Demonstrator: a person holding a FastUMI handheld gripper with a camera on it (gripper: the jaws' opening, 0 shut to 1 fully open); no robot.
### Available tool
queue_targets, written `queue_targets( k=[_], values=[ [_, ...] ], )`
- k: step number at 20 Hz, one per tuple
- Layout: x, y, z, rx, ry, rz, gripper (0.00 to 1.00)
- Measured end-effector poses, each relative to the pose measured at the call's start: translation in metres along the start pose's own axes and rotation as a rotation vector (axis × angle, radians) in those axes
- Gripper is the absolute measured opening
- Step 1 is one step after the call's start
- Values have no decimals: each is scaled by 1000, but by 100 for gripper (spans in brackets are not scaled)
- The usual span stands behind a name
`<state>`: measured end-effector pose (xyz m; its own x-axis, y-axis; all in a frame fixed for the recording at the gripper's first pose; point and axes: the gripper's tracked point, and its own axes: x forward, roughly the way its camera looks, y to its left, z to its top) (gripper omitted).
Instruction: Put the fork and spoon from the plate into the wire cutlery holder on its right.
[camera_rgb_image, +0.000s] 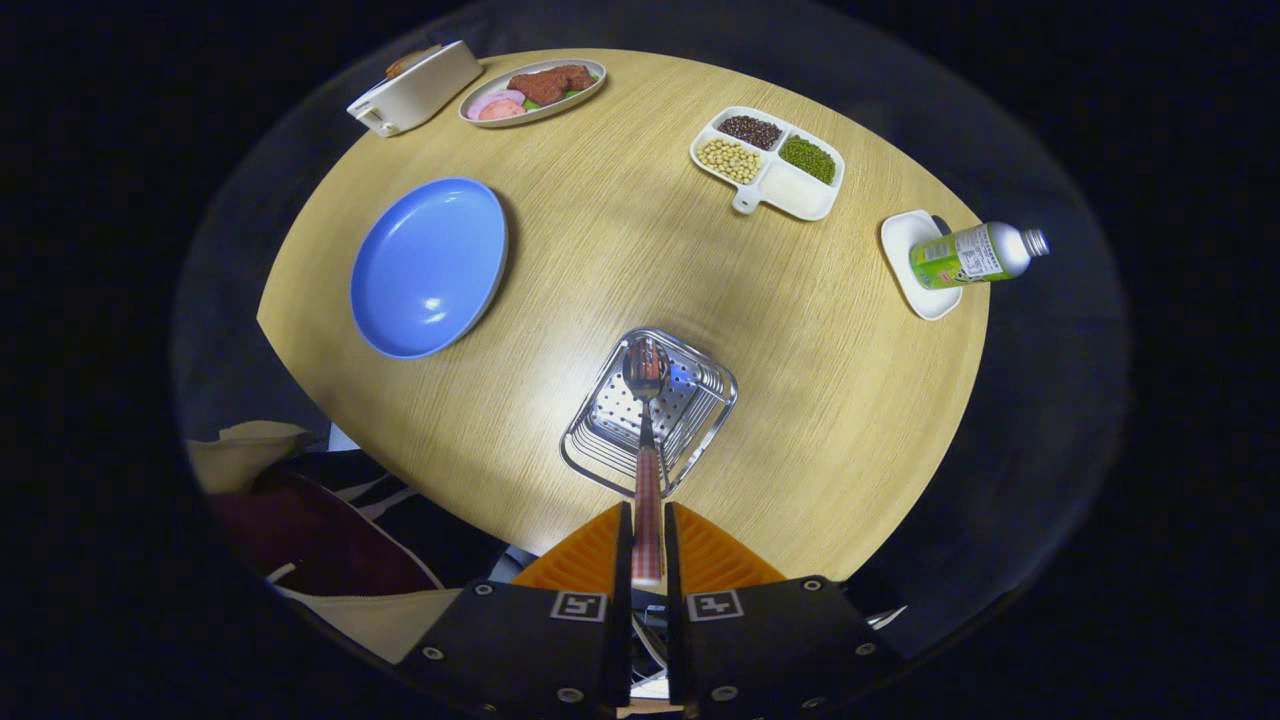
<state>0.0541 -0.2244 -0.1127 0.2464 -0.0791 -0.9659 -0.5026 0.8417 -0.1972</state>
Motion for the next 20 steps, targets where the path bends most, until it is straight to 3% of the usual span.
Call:
queue_targets(
  k=[3, 8, 12, 14, 20],
  values=[
    [-6, -1, 8, 33, -52, -3, 25],
    [-26, 2, 27, 147, -210, 15, 70],
    [-49, 2, 37, 237, -356, 9, 91],
    [-65, -2, 41, 281, -444, -10, 98],
    [-123, -10, 52, 406, -750, -78, 98]
  ],
)
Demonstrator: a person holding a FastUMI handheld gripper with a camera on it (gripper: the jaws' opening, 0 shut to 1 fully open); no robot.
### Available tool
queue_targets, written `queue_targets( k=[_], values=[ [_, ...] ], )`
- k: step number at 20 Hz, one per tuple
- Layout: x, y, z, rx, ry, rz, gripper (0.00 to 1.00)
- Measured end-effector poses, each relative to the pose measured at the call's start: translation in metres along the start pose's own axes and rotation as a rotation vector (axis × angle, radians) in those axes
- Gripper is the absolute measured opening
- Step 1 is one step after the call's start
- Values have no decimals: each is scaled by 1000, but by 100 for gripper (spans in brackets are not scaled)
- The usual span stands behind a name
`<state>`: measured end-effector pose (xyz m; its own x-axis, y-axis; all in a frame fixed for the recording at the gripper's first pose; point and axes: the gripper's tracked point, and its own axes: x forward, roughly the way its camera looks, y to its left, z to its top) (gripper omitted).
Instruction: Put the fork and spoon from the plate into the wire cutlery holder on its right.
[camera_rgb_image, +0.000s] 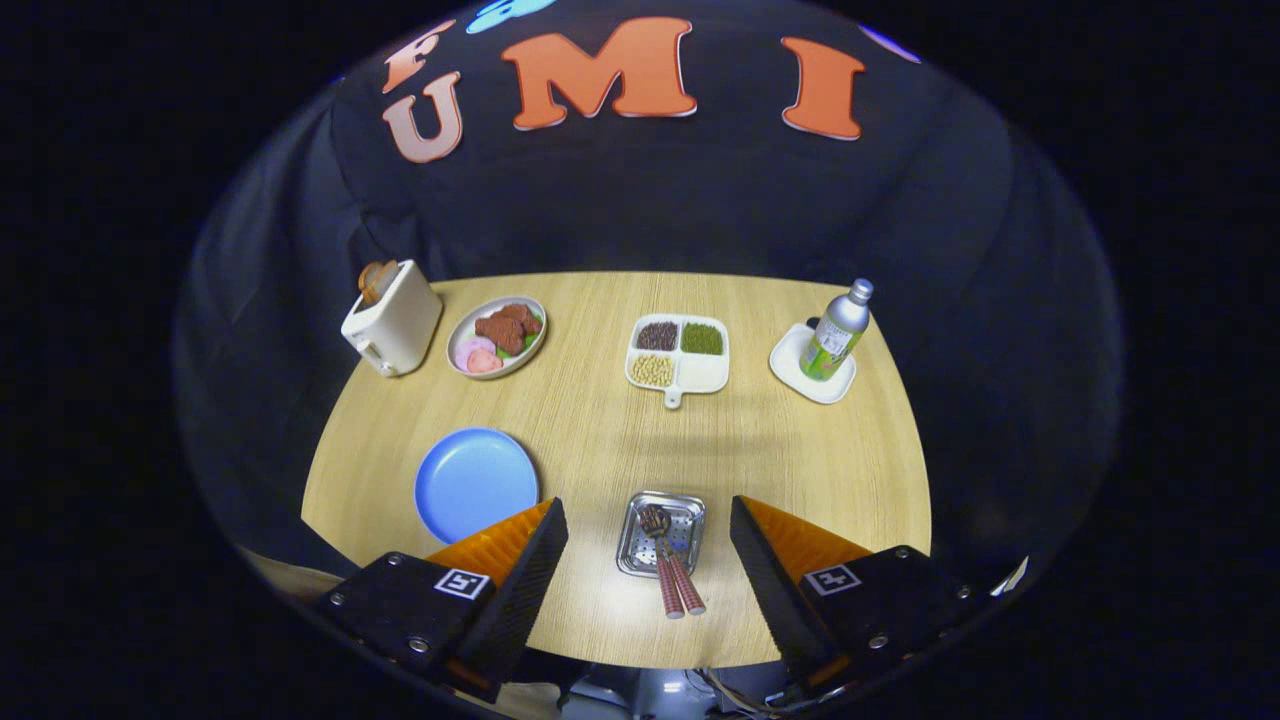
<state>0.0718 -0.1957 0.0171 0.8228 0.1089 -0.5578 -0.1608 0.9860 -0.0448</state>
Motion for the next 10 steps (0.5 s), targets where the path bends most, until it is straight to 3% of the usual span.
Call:
queue_targets(
  k=[10],
  values=[
    [-74, 19, 56, 196, -470, -75, 98]
  ],
)
